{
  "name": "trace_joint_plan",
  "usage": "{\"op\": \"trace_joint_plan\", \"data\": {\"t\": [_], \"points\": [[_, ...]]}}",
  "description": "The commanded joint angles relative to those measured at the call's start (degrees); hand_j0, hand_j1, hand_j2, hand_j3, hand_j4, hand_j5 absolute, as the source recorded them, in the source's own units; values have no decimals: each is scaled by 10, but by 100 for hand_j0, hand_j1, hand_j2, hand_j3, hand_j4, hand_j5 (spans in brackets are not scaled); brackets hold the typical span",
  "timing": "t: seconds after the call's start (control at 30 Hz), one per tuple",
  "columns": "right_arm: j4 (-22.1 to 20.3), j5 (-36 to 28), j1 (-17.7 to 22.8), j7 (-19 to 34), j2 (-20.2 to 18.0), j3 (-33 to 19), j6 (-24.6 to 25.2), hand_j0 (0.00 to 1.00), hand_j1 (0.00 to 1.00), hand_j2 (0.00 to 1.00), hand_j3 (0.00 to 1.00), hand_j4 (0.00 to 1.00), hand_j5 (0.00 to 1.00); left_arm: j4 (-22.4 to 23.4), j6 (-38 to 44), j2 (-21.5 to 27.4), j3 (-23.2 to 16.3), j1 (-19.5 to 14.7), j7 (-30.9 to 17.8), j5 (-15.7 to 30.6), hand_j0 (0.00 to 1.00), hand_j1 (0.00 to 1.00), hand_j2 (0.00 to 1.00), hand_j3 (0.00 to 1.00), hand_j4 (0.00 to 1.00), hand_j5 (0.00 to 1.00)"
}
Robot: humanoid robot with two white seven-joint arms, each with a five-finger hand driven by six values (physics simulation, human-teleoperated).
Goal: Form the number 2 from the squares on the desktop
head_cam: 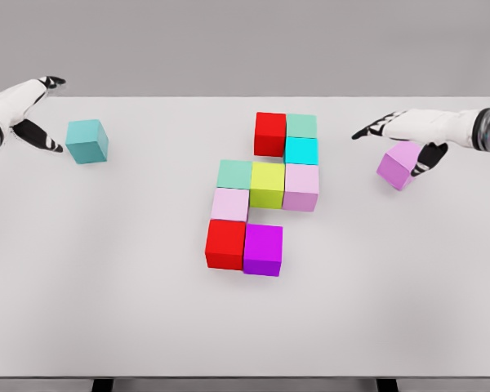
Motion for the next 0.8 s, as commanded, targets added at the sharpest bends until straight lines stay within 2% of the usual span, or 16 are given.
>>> {"op": "trace_joint_plan", "data": {"t": [0.0,0.07,0.23,0.37,0.57,0.63,0.77], "points": [[26,21,0,0,15,0,-9,100,100,100,100,100,100,2,6,20,-52,0,0,-1,100,100,100,100,100,100],[53,22,-8,0,17,0,-32,100,100,100,100,100,100,2,6,24,-87,-22,0,-1,100,100,100,100,100,100],[85,39,-16,0,19,0,-35,100,100,100,100,100,100,11,6,32,-134,-47,0,-2,100,100,100,100,100,100],[101,52,-16,0,21,0,-46,100,100,100,100,100,100,56,4,30,-176,-79,0,0,100,100,100,100,100,100],[117,74,-18,0,37,0,-53,100,100,100,100,100,100,70,3,25,-190,-86,0,0,100,100,100,100,100,100],[136,87,-21,0,48,0,-53,100,100,100,100,100,100,74,3,25,-191,-88,0,0,100,100,100,100,100,100],[145,96,-21,0,53,0,-53,100,100,100,100,100,100,89,2,18,-204,-105,0,-1,100,100,100,100,100,100]]}}
